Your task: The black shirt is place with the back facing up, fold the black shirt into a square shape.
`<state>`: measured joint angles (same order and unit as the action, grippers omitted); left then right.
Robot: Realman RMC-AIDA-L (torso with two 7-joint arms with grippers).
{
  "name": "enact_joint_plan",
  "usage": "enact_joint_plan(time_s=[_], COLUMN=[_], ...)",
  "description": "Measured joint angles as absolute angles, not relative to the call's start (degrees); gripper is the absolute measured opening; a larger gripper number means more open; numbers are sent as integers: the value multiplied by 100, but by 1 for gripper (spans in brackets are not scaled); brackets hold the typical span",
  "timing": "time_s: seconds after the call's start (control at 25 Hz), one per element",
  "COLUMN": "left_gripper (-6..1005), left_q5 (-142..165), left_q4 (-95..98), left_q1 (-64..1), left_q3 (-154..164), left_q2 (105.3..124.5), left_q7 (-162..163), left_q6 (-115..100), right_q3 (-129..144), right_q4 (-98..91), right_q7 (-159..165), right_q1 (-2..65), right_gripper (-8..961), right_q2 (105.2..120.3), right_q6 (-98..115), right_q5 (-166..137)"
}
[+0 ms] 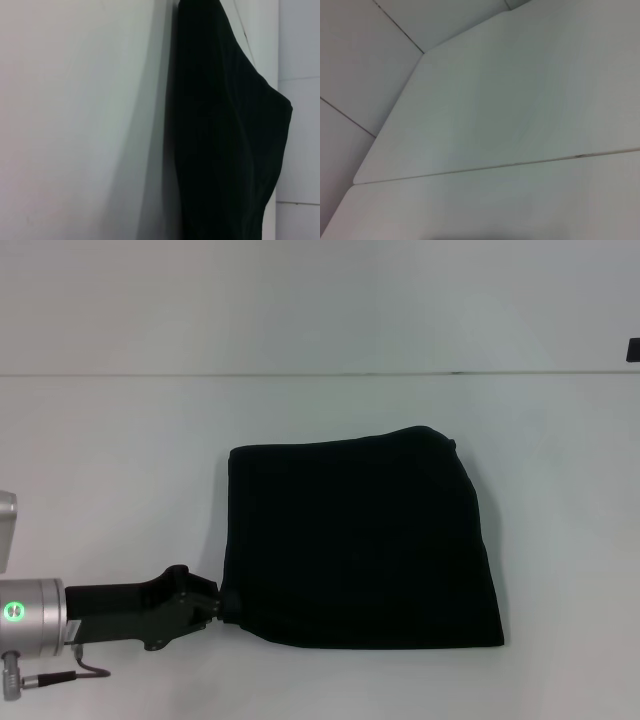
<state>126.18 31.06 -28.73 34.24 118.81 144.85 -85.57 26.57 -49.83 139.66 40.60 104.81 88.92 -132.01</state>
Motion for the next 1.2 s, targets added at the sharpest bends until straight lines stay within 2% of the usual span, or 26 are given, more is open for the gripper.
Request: enact_joint_plan(time_s=[0.44,0.64,0.72,0.76,0.84,0.92,1.0,1.08,1.2], left_gripper=[37,38,102,135,199,262,326,389,479], left_q5=[12719,12820,12909,13107,13111,12914,12721,12657,12652], left_q4=[3099,3230,3322,3581,3819,3971,3958,3882,3836], left_q1=[-2850,-2869,-2850,-2799,-2753,-2751,-2832,-2982,-3209], left_q3=[3404,3385,3337,3025,2530,2052,1937,1964,1976], left_q2=[11881,11781,11738,11622,11550,11512,11510,11553,11658], left_q7=[14473,14431,14409,14339,14026,13295,12275,11288,10347], left_q6=[-8645,-8894,-8998,-9223,-9490,-9850,-10076,-10095,-9837], right_q3=[2653,2657,2655,2654,2653,2652,2634,2573,2505], right_q4=[-4983,-4983,-4983,-4983,-4966,-4914,-4881,-4886,-4825], right_q7=[13966,13900,13812,13692,13243,12468,11484,10602,9875], right_q1=[4044,4049,4044,4027,3959,3809,3574,3304,3003], right_gripper=[684,685,686,686,687,688,688,689,690], right_q2=[10476,10479,10482,10485,10527,10663,10915,11259,11613], right_q6=[8885,8911,8928,8933,8973,8993,8836,8476,8147], right_q5=[-13201,-13201,-13174,-13115,-12865,-12448,-12029,-11685,-11447])
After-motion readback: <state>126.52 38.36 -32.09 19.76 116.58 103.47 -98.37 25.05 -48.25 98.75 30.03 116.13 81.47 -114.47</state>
